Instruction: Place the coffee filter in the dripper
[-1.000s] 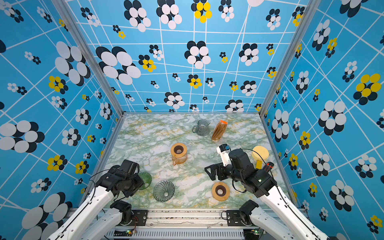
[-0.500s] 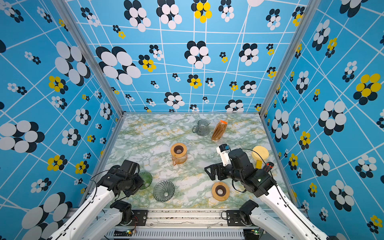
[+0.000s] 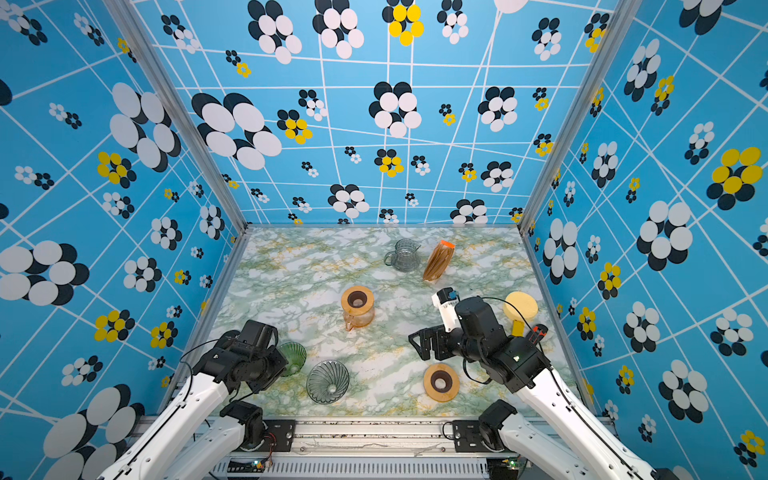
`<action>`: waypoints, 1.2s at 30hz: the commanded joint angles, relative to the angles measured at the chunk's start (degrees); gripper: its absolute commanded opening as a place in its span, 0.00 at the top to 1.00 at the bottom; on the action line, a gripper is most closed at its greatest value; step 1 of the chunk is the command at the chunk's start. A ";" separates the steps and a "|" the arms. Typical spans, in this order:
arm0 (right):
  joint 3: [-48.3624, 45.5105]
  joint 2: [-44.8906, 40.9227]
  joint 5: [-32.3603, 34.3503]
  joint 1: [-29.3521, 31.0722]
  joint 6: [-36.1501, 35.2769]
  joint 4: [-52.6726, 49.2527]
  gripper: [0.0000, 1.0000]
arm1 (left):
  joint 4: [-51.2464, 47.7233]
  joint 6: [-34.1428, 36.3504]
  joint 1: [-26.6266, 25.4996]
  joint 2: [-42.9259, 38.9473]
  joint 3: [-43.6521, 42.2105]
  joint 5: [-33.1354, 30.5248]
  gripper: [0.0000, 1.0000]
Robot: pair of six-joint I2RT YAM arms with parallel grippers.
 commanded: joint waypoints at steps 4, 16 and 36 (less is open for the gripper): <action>-1.02 0.20 1.06 0.44 0.55 0.93 0.01 | 0.80 1.56 0.98 -0.44 0.62 -0.62 0.82; -0.03 0.72 2.20 0.44 -0.51 -0.68 0.01 | 5.66 2.96 1.55 0.64 1.06 1.16 0.87; 4.41 -6.82 11.06 0.42 -5.49 -5.69 0.01 | 9.56 18.81 5.25 13.96 20.57 8.61 0.88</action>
